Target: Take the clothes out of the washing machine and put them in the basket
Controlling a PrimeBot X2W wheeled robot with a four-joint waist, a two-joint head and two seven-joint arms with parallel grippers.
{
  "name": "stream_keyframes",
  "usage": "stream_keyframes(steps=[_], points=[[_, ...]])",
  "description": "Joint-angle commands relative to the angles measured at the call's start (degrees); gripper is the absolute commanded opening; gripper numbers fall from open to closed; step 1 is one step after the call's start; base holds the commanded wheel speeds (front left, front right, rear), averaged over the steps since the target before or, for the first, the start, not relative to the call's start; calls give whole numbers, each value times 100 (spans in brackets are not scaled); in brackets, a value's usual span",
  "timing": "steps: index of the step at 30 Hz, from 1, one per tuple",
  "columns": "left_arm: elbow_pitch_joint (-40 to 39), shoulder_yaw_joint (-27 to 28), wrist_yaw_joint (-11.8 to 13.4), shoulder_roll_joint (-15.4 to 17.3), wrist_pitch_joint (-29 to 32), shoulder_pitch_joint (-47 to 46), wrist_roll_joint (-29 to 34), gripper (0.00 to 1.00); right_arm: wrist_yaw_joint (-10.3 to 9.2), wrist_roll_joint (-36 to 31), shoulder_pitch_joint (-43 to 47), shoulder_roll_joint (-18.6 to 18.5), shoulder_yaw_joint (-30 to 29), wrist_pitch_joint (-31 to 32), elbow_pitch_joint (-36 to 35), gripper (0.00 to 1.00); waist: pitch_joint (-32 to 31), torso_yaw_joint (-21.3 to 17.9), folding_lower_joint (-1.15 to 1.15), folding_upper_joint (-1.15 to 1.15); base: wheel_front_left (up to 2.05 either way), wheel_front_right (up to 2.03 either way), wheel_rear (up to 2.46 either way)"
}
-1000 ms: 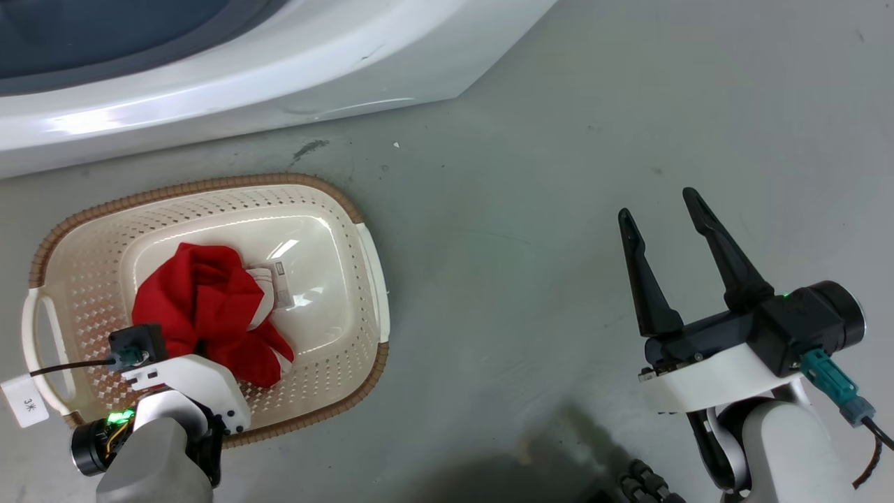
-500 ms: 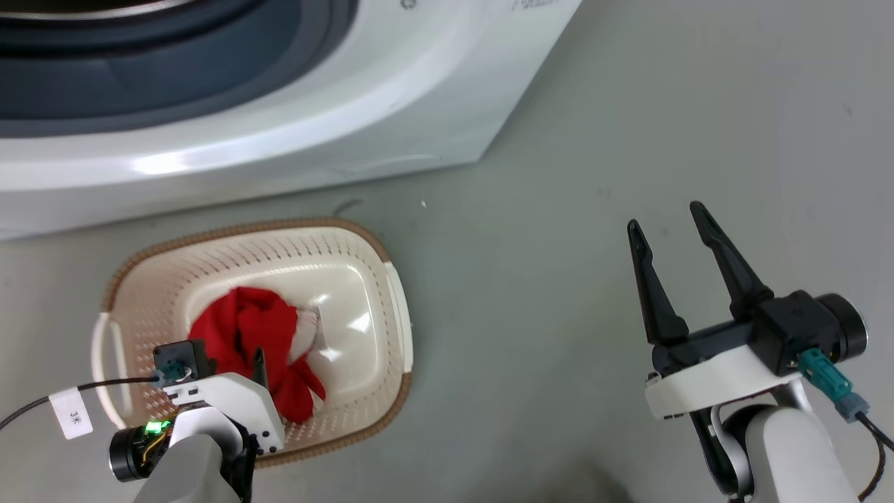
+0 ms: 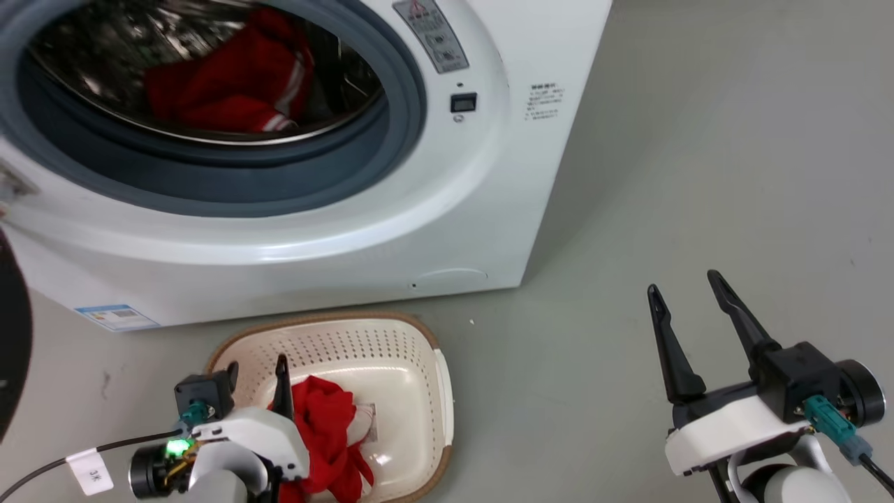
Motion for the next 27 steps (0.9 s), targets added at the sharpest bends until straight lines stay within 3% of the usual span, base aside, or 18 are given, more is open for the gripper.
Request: stream_keyframes(steps=[1, 7, 13, 20, 27], points=[[-112, 18, 27, 14, -13, 60, 45, 100, -4, -25, 60, 10, -12, 11, -36, 100, -167, 117, 1, 0, 0, 0, 0], [-1144, 38, 73, 13, -14, 181, 321, 100, -4, 20, 213, 10, -90, 86, -159, 100, -342, 202, 1, 0, 0, 0, 0], [-1560, -56, 62, 143, -14, -186, 584, 100, -4, 54, 264, 10, -84, 112, -204, 100, -342, 204, 1, 0, 0, 0, 0], [-938, -179, -95, 420, 82, -1193, 668, 100, -4, 108, 79, 10, 31, 62, -183, 100, -39, -5, 1, 0, 0, 0, 0], [-3, -225, -241, 845, 618, -2476, 690, 100, -4, 207, -177, 12, 175, -25, -120, 100, 602, -401, 1, 0, 0, 0, 0]])
